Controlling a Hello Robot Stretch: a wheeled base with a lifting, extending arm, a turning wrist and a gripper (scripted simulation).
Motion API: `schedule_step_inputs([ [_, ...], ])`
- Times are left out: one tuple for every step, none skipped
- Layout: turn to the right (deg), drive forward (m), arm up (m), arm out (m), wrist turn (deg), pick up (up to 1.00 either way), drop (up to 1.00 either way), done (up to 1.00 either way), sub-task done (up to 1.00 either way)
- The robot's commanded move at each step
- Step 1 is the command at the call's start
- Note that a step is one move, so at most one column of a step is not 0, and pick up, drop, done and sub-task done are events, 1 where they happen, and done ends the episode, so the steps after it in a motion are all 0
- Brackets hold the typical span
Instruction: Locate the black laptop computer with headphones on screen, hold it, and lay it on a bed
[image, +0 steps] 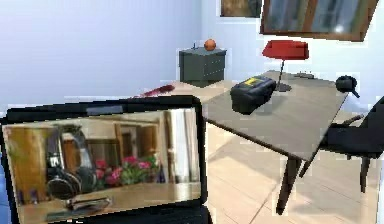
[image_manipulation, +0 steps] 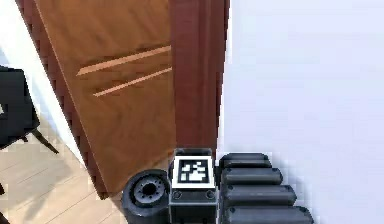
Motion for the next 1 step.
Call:
schedule_step_inputs([
  [0.0, 0.85, 0.0, 0.0, 0.0, 0.0, 0.0, 0.0, 0.0],
])
